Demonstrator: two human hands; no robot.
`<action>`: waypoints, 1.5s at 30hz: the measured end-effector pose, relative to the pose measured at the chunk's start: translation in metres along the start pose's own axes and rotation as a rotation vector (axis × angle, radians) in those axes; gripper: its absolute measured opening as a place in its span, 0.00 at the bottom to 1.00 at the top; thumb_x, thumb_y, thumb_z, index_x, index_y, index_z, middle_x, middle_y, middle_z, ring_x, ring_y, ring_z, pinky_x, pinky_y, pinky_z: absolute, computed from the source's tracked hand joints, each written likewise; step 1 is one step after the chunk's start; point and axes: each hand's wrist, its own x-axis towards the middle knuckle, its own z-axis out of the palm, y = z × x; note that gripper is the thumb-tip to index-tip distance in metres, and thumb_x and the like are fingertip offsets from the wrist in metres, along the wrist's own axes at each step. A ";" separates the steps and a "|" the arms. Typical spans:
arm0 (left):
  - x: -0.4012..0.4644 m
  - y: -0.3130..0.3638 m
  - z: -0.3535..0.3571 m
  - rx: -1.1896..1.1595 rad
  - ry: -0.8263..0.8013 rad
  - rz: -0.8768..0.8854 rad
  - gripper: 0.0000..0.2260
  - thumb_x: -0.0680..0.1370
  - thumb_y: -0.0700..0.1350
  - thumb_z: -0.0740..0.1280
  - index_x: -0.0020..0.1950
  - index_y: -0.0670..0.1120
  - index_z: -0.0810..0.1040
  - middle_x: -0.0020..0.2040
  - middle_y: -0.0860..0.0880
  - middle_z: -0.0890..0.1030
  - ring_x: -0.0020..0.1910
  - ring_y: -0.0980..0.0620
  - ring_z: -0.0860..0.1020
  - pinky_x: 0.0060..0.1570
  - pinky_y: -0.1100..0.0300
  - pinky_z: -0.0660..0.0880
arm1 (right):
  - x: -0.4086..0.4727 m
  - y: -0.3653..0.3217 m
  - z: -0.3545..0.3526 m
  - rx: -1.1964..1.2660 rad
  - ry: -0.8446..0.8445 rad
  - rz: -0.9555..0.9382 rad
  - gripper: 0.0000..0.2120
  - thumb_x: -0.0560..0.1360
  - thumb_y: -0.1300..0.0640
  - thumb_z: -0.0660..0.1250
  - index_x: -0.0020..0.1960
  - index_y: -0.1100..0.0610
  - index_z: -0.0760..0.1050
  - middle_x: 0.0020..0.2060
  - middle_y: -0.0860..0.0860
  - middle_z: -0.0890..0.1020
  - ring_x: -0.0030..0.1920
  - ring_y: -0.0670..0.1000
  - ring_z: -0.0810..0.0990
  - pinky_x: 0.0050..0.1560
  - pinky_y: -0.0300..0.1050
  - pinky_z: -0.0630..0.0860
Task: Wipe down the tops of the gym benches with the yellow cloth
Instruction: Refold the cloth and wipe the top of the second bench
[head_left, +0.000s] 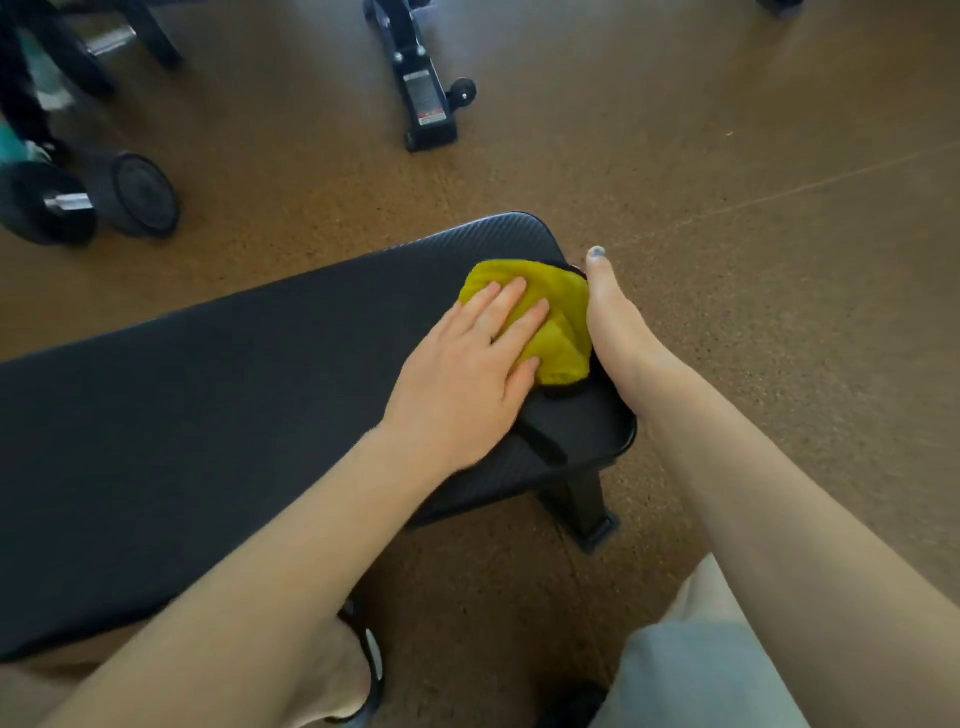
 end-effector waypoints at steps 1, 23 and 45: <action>0.016 -0.008 -0.001 0.011 0.006 -0.009 0.27 0.85 0.57 0.48 0.83 0.52 0.59 0.84 0.48 0.57 0.83 0.48 0.55 0.81 0.52 0.50 | 0.000 0.000 0.001 -0.034 0.022 0.011 0.35 0.77 0.26 0.45 0.71 0.42 0.73 0.67 0.50 0.78 0.66 0.55 0.76 0.74 0.59 0.66; 0.086 -0.054 -0.010 -0.067 -0.004 -0.201 0.24 0.87 0.55 0.52 0.83 0.53 0.58 0.83 0.47 0.59 0.82 0.46 0.55 0.81 0.49 0.53 | -0.024 0.003 0.009 -0.410 0.193 -0.215 0.30 0.82 0.33 0.42 0.57 0.51 0.75 0.52 0.52 0.79 0.55 0.57 0.76 0.53 0.52 0.67; 0.001 -0.022 0.002 -0.042 0.119 -0.119 0.24 0.85 0.55 0.54 0.81 0.52 0.65 0.82 0.46 0.62 0.82 0.45 0.58 0.80 0.47 0.57 | -0.020 0.009 0.010 -0.468 0.243 -0.315 0.30 0.82 0.32 0.43 0.54 0.53 0.74 0.48 0.55 0.79 0.49 0.58 0.76 0.51 0.53 0.69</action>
